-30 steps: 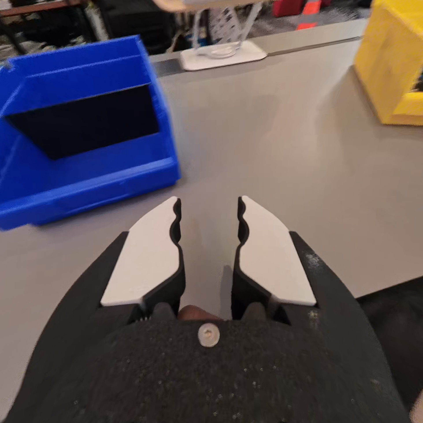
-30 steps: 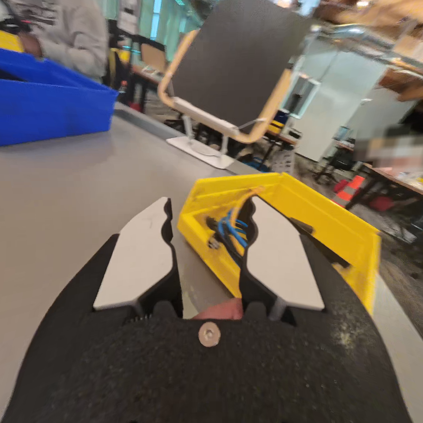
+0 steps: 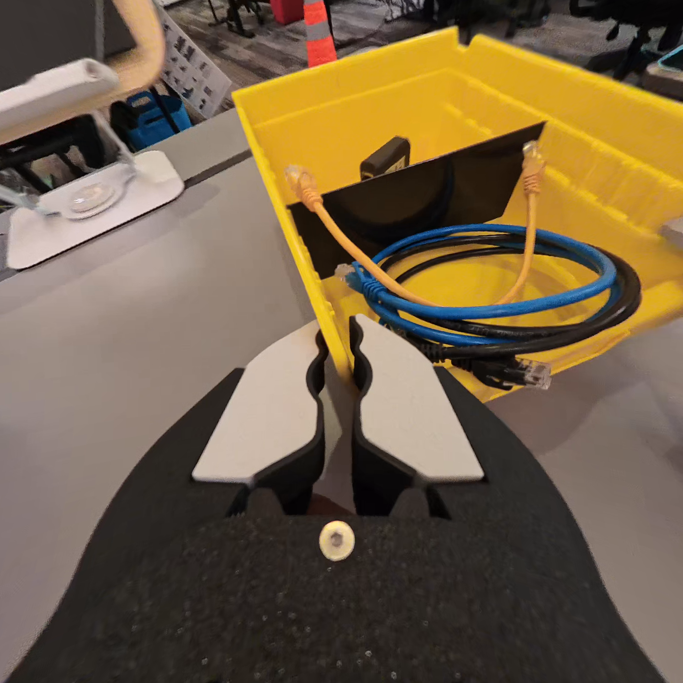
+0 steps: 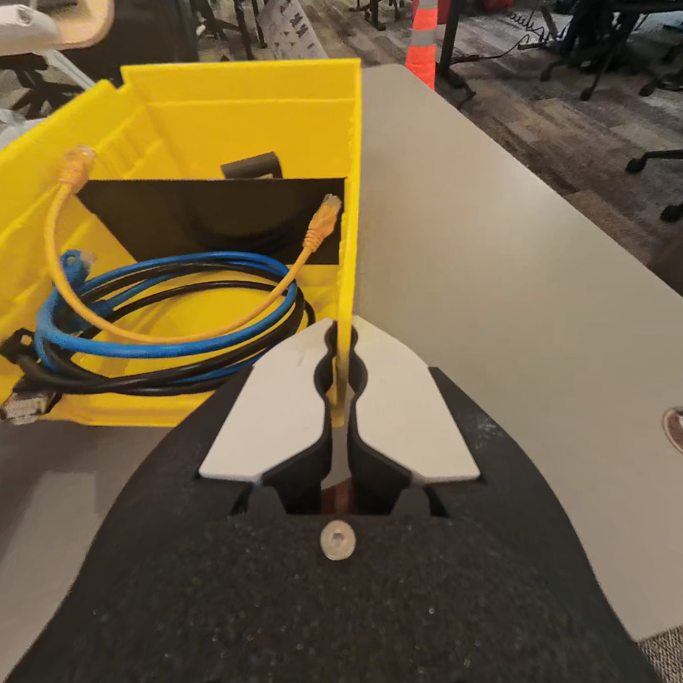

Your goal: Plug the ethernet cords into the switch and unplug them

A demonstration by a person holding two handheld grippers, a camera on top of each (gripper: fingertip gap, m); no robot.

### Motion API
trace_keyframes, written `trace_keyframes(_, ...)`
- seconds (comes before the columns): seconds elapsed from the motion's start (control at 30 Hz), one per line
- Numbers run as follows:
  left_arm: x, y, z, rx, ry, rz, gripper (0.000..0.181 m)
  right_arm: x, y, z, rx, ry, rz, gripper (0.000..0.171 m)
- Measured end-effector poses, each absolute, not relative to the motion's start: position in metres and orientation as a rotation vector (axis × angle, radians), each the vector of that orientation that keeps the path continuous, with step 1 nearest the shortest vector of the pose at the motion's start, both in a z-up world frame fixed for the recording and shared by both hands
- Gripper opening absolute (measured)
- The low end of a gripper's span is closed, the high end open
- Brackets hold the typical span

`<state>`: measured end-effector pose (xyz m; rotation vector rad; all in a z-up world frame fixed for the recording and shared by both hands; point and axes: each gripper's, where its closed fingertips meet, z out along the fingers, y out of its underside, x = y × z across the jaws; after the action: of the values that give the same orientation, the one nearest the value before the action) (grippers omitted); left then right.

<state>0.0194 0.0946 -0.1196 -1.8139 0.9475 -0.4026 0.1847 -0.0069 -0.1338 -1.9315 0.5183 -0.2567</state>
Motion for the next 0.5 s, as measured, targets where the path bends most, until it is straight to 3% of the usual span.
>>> trace_keyframes(0.3, -0.124, 0.117, -0.078, -1.805, 0.642, -0.292, 0.011, 0.062, 0.063, -0.09, -1.793, 0.191, -0.216, 0.004)
trace_keyframes(0.5, -0.185, 0.152, -0.101, -1.865, 0.533, -0.196, 0.009, 0.007, 0.116, -0.107, -1.855, 0.119, -0.166, 0.004)
